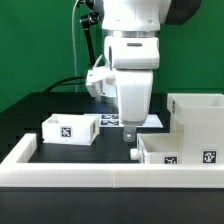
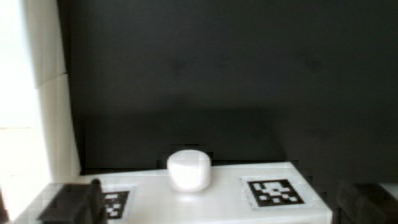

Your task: Assemble drawer

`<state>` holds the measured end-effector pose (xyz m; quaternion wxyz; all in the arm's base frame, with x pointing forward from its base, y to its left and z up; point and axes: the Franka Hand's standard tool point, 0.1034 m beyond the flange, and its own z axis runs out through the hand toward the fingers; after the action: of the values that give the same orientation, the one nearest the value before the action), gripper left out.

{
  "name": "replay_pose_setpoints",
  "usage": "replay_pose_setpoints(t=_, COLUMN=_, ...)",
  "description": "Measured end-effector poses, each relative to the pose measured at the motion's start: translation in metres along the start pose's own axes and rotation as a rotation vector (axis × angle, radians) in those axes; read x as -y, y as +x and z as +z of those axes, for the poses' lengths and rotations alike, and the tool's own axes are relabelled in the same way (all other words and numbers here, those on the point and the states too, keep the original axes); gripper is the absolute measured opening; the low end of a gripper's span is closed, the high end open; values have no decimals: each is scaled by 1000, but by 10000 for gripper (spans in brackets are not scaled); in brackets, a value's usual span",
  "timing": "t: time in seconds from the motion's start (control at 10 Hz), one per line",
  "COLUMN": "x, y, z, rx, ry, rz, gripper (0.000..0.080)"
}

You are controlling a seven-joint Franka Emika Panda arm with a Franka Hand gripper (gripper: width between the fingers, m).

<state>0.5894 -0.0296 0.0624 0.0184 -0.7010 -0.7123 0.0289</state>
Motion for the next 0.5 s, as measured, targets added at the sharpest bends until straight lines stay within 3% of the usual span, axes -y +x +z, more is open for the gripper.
replay_pose_setpoints(t=0.3, x=0, y=-10, z=19, rx=-113, ry=25, rz=-19, gripper=649)
replay_pose_setpoints(t=0.5, x=5, y=-1, z=35, rx=-198, ry=38, rz=-29, gripper=649)
